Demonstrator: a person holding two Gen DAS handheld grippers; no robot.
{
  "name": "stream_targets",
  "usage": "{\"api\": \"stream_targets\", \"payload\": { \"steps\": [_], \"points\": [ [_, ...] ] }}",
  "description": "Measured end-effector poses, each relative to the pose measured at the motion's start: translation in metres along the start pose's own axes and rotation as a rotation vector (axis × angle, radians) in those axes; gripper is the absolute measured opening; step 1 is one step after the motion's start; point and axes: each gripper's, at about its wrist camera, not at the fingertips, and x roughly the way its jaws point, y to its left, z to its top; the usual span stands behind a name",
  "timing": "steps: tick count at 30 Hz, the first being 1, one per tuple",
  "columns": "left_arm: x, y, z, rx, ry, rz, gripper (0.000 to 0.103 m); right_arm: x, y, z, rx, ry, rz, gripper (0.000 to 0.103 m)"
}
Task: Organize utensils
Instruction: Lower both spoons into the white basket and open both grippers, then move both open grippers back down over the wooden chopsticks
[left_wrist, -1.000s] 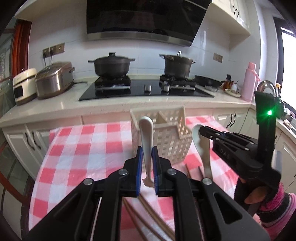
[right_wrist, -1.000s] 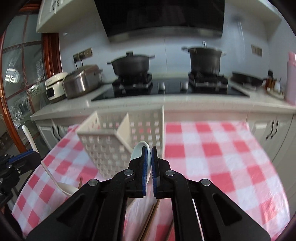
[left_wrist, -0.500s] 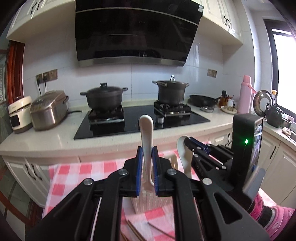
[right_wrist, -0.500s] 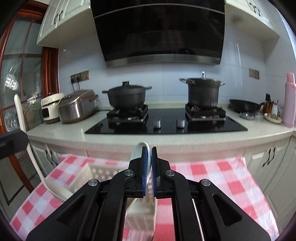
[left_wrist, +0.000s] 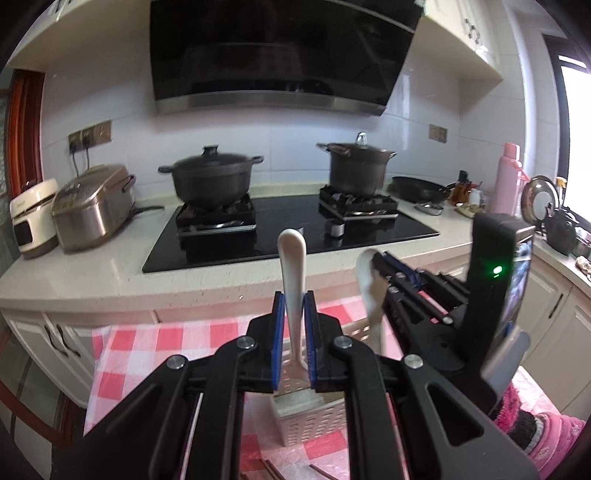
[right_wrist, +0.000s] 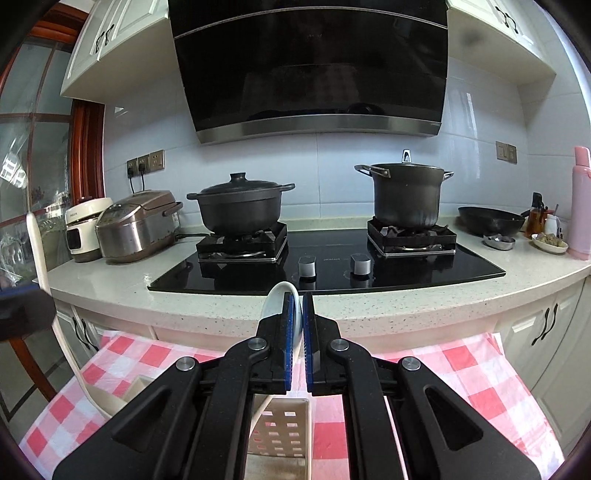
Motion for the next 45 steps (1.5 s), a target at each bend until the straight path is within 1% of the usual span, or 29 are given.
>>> {"api": "stream_targets", "payload": {
  "steps": [2, 8, 10, 14, 15, 16, 18, 21, 23, 25, 26, 27, 28, 32, 33, 35, 37, 45],
  "points": [
    [0.01, 0.003, -0.007, 0.007, 0.001, 0.031, 0.01, 0.006, -0.001, -0.006, 0.005, 0.014, 0.001, 0.006],
    [0.043, 0.006, -0.027, -0.014, 0.027, 0.04, 0.011, 0.013, -0.003, -0.019, -0.002, 0.032, -0.004, 0.006],
    [0.05, 0.007, -0.031, -0.024, 0.041, 0.038, 0.011, 0.012, -0.004, -0.02, 0.0, 0.035, 0.003, 0.006],
    [0.054, 0.01, -0.039, -0.03, 0.043, 0.058, 0.012, 0.005, -0.003, -0.021, -0.006, 0.037, 0.018, 0.006],
    [0.052, 0.011, -0.04, -0.033, 0.043, 0.059, 0.015, 0.003, -0.002, -0.021, -0.011, 0.041, 0.023, 0.008],
    [0.052, 0.012, -0.041, -0.035, 0.044, 0.063, 0.024, 0.003, -0.001, -0.021, -0.015, 0.047, 0.026, 0.009],
    [0.049, 0.012, -0.043, -0.035, 0.039, 0.075, 0.033, 0.001, 0.0, -0.023, -0.021, 0.055, 0.022, 0.011],
    [0.04, 0.011, -0.045, -0.033, 0.035, 0.091, 0.034, -0.004, -0.001, -0.025, -0.015, 0.073, 0.025, 0.011],
    [0.031, 0.011, -0.047, -0.03, 0.027, 0.103, 0.04, -0.012, -0.001, -0.026, -0.016, 0.076, 0.028, 0.013],
    [0.019, 0.012, -0.05, -0.028, 0.016, 0.125, 0.048, -0.024, -0.001, -0.025, -0.018, 0.07, 0.037, 0.021],
    [0.014, 0.012, -0.052, -0.029, 0.013, 0.132, 0.051, -0.03, 0.0, -0.025, -0.02, 0.069, 0.045, 0.032],
    [0.008, 0.013, -0.055, -0.035, 0.01, 0.141, 0.055, -0.036, -0.001, -0.025, -0.02, 0.067, 0.052, 0.041],
    [0.003, 0.013, -0.057, -0.04, 0.009, 0.147, 0.057, -0.042, -0.001, -0.025, -0.02, 0.061, 0.054, 0.041],
    [-0.018, 0.013, -0.073, -0.063, 0.018, 0.162, 0.06, -0.073, -0.007, -0.026, -0.009, 0.045, 0.043, 0.041],
    [-0.023, 0.013, -0.077, -0.066, 0.019, 0.166, 0.063, -0.082, -0.011, -0.027, 0.002, 0.042, 0.041, 0.041],
    [-0.032, 0.013, -0.085, -0.072, 0.024, 0.177, 0.066, -0.097, -0.016, -0.031, 0.013, 0.043, 0.04, 0.041],
    [-0.043, 0.012, -0.097, -0.081, 0.034, 0.186, 0.073, -0.111, -0.021, -0.036, 0.017, 0.045, 0.036, 0.041],
    [-0.064, 0.02, -0.149, -0.129, 0.092, 0.227, 0.082, -0.158, -0.028, -0.077, 0.029, 0.131, 0.055, 0.041]
  ]
}}
